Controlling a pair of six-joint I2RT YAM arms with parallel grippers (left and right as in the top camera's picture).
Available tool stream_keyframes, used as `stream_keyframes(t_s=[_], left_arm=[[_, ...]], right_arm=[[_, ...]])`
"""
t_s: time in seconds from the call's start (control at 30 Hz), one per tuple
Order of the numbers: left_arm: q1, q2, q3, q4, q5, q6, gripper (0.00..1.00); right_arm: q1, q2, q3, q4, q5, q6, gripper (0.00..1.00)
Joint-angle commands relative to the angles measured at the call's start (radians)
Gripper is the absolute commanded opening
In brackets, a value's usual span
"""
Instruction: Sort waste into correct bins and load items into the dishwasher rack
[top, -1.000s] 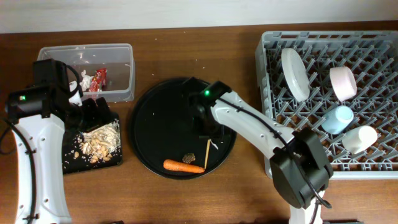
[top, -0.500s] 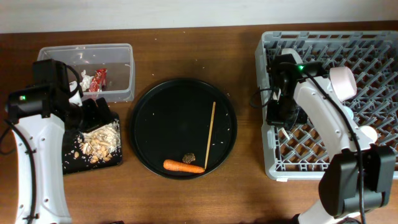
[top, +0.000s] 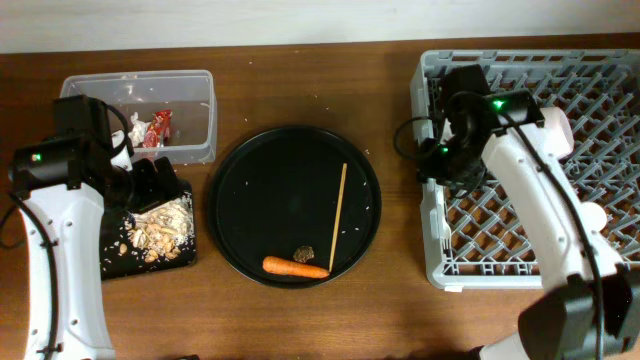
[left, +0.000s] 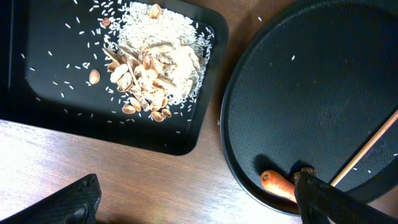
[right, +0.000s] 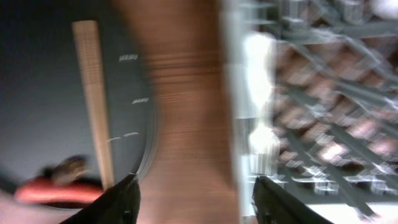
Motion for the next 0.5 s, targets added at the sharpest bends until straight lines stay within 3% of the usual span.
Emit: stream_keyframes(t_s=[0.0,0.1,0.27,0.33,0.4,0.47], left_arm=[[0.006,-0.001,0.002,0.001,0.001,0.002,0.99],[0.006,-0.001,0.002,0.001,0.001,0.002,0.99],[0.006,-0.001,0.002,0.001,0.001,0.002,0.99],[0.006,-0.001,0.002,0.001,0.001,0.001,0.99],[0.006,-0.001,0.002,0.001,0.001,0.001,0.99],[0.006,-0.001,0.002,0.001,0.001,0.002,0.99]], right_arm=[[0.182,0.053,0.003,0.048,-0.084,0.066,0.64],[0.350,0.257,0.001,0.154,-0.059,0.158,0.64],[0.396,0.500,0.001,0.301,-0.030,0.198,0.60],[0.396,0.531,0.000,0.321,-0.015,0.198,0.47],[0.396,0.535,-0.005,0.320,-0.008,0.198,0.15],[0.396,0.535,-0.005,0.315,-0.008,0.198,0.08]])
